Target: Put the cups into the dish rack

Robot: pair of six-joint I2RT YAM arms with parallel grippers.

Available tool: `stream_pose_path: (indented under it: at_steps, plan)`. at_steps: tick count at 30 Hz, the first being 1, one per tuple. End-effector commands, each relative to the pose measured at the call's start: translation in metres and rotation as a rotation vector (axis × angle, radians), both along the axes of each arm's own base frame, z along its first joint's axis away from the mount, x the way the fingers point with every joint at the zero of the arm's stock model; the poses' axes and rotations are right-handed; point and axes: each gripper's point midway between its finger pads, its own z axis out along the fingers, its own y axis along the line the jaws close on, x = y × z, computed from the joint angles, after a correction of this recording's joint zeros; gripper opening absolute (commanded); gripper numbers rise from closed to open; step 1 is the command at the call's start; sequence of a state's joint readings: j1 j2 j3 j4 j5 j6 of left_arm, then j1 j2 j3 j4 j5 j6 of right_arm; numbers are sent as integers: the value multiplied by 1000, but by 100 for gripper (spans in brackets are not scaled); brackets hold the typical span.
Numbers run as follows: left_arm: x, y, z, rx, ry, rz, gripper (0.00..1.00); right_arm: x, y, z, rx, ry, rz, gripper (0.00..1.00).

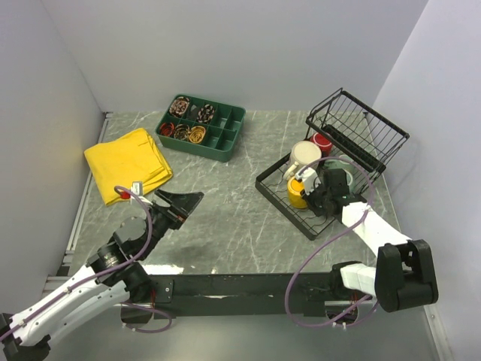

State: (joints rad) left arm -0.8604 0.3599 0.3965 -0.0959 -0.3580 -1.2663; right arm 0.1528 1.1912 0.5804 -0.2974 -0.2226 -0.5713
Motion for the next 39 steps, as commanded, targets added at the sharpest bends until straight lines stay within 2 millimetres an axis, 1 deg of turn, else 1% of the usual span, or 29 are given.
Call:
stream_pose_path:
  at_steps: [1, 6, 8, 9, 11, 12, 15, 16, 19, 21, 22, 23, 24, 25, 26, 27, 28, 29, 30, 31, 32, 33, 34, 35, 36, 37, 38, 39]
  plan:
    - [1, 5, -2, 4, -5, 22, 96, 16, 2, 11, -7, -64, 14, 15]
    - [1, 6, -2, 1, -5, 22, 96, 14, 1, 9, -15, -39, 15, 23]
    - [1, 6, -3, 5, -4, 23, 96, 14, 1, 9, -15, -36, 16, 24]
    - [1, 7, -2, 4, -7, 25, 96, 14, 2, 9, -14, -35, 16, 27]
    - [1, 7, -1, 7, -8, 26, 96, 14, 1, 11, -16, -41, 14, 28]
    - [1, 7, -1, 5, -9, 26, 96, 13, 1, 11, -17, -36, 14, 35]
    - [1, 7, 1, 3, -13, 26, 96, 12, 0, 12, -19, -40, 14, 41]
    - [1, 7, 0, 7, -12, 26, 96, 13, 0, 14, -19, -43, 13, 44]
    - [1, 7, 2, 6, -16, 26, 96, 13, 0, 18, -20, -48, 12, 45]
    - [1, 8, 3, 9, -18, 27, 96, 15, -1, 27, -21, -68, 10, 46]
    - [1, 8, 4, 10, -22, 26, 96, 13, -2, 29, -28, -60, 4, 48]
    - [1, 8, 5, 15, -26, 27, 96, 15, -2, 39, -27, -87, 10, 49]
    - [0, 9, 5, 25, -25, 27, 96, 11, -3, 42, -32, -75, 10, 54]
    - [0, 9, 7, 40, -34, 27, 96, 9, -3, 49, -29, -84, 15, 54]
    - [0, 11, 8, 52, -37, 31, 96, 10, -3, 64, -27, -126, 19, 58]
    - [2, 12, 8, 68, -41, 39, 96, 4, -4, 68, -30, -120, 22, 64]
    - [2, 14, 11, 111, -52, 43, 96, 2, -4, 75, -28, -136, 26, 67]
    - [3, 17, 14, 130, -60, 52, 96, 2, -3, 91, -18, -181, 29, 70]
    - [3, 22, 27, 137, -80, 69, 96, -3, -3, 95, -17, -181, 32, 76]
    - [4, 24, 24, 207, -84, 73, 96, -6, -4, 100, -15, -192, 34, 77]
    - [5, 27, 28, 236, -94, 81, 96, -7, -3, 116, 1, -232, 31, 79]
    - [3, 31, 46, 244, -121, 87, 96, -12, -2, 121, 9, -231, 33, 82]
    - [7, 34, 47, 312, -134, 99, 96, -14, -1, 127, 27, -238, 18, 84]
    - [7, 37, 45, 364, -127, 101, 96, -15, -1, 145, 44, -285, 8, 87]
    - [6, 41, 61, 376, -148, 111, 96, -18, -1, 153, 60, -302, -5, 93]
    - [11, 44, 61, 447, -158, 125, 96, -19, 0, 165, 97, -326, -40, 98]
    - [11, 48, 59, 496, -150, 129, 96, -21, 0, 188, 127, -391, -62, 100]
    - [13, 50, 68, 520, -157, 141, 96, -22, -1, 202, 151, -427, -91, 100]
